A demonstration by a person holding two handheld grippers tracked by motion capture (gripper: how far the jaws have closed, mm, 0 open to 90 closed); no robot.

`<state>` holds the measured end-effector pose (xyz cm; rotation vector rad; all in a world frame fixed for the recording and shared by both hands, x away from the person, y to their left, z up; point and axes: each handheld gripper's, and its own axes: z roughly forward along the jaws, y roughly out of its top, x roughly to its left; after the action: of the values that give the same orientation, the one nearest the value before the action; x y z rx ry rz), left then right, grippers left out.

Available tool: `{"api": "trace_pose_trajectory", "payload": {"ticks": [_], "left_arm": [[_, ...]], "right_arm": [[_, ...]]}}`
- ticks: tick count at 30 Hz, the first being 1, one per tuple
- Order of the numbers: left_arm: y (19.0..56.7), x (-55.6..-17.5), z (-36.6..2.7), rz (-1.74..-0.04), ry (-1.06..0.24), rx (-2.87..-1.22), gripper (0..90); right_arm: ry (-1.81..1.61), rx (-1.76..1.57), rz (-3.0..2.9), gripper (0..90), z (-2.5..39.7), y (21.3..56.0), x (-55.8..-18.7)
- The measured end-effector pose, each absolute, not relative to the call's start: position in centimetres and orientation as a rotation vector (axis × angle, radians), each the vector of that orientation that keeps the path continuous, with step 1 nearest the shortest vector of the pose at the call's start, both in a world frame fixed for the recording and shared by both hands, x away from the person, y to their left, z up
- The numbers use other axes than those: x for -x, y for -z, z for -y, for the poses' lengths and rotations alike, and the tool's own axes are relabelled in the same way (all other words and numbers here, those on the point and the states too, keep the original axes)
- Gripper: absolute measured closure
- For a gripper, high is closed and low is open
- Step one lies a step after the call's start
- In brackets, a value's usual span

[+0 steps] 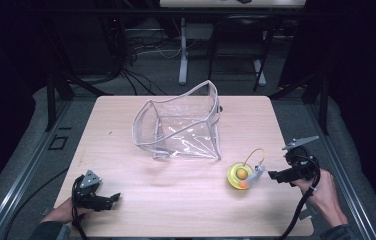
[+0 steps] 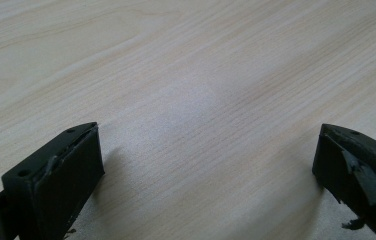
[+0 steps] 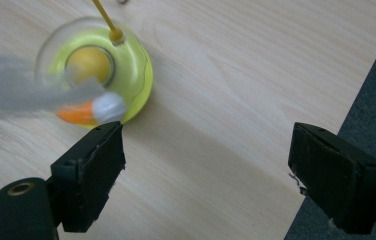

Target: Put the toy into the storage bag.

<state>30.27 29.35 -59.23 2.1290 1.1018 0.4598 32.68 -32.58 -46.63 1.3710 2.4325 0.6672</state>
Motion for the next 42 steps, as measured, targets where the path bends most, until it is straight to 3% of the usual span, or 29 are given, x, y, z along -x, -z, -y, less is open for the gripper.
{"api": "trace_pose_trajectory", "payload": {"ticks": [34, 42], "left_arm": [[59.2, -30.3, -29.3, -1.101, -0.46, -2.131, 0.0], [59.2, -30.3, -29.3, -1.101, -0.46, -2.131, 0.0]], "right_arm": [[-0.786, -1.124, -2.511, 15.1, 28.2, 42.8, -35.5], [-0.833, -1.063, -2.531, 35.7, 27.5, 42.6, -35.2]]}}
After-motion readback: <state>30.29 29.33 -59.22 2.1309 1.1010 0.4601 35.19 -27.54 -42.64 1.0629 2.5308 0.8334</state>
